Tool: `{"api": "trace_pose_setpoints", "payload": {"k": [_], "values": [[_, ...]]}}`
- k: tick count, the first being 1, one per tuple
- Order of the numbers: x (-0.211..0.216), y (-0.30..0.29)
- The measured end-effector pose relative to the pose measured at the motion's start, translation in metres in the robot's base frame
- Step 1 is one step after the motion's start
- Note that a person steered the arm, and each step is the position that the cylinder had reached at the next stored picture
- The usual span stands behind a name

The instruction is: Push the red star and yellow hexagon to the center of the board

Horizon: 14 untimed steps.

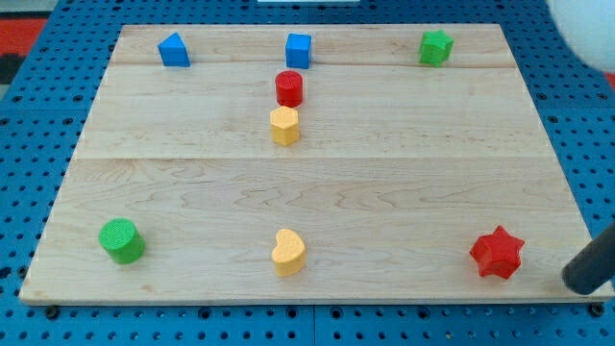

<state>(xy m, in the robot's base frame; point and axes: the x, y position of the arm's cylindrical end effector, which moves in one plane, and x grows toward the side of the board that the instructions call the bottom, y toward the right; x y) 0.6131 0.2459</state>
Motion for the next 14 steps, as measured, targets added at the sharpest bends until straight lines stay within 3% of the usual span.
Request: {"api": "trace_pose_setpoints", "payload": {"k": [1,2,3,4,6,7,9,11,12,14], "values": [[-0.035,-0.08],[-0.075,-0.124],[-0.112,-0.078],[-0.122,-0.163],[-0.094,-0.161],[-0.092,-0.224],[-0.091,-0.23],[-0.07,-0.325],[-0.11,-0.302],[-0.084,-0.278]]}}
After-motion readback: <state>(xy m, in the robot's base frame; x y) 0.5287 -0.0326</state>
